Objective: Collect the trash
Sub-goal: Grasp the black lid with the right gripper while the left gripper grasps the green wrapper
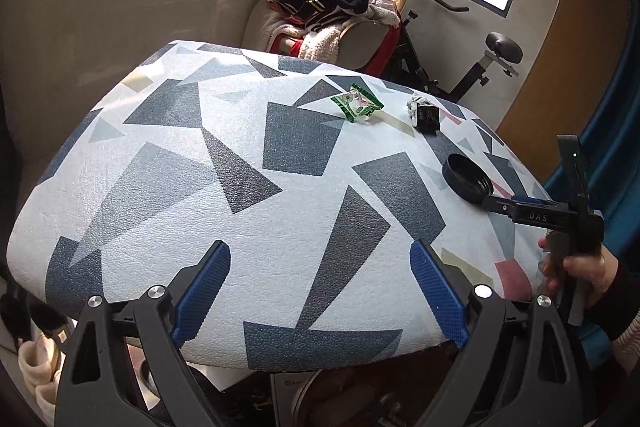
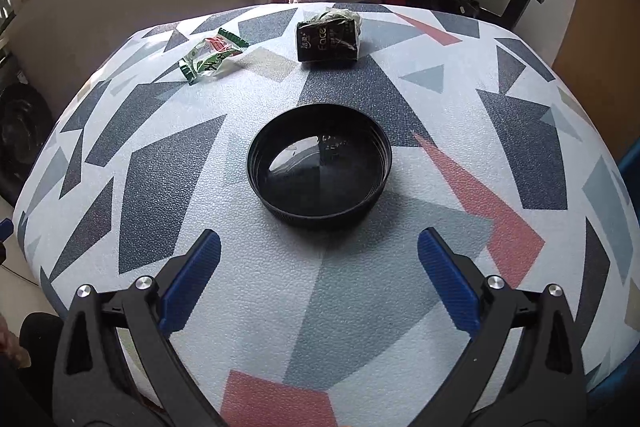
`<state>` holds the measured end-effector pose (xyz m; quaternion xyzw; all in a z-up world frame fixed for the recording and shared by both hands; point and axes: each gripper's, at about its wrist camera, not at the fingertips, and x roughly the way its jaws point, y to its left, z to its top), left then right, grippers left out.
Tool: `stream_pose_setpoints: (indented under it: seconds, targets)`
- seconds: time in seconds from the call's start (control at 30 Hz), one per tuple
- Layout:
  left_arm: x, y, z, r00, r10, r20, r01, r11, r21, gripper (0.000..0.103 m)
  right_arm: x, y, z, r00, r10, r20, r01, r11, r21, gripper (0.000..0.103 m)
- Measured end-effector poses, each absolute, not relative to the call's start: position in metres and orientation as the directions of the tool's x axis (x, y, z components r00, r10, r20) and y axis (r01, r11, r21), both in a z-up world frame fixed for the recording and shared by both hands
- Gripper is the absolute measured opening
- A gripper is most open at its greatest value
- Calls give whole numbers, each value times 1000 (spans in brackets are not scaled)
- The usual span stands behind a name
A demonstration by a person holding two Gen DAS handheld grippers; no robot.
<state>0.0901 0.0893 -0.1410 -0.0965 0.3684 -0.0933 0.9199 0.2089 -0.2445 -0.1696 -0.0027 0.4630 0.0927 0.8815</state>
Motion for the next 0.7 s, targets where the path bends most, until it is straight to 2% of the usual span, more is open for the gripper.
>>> stream_pose_setpoints:
  seconds: [0.13, 0.7]
  targets:
    - [96, 89, -147, 704, -249, -665, 99, 962, -256, 89, 223, -232, -168, 563, 132, -816, -177, 983, 37, 97]
    - [108, 83, -156, 689, -265, -675, 103, 957, -271, 89, 270, -225, -185, 530, 53, -847, -101, 995, -1, 96]
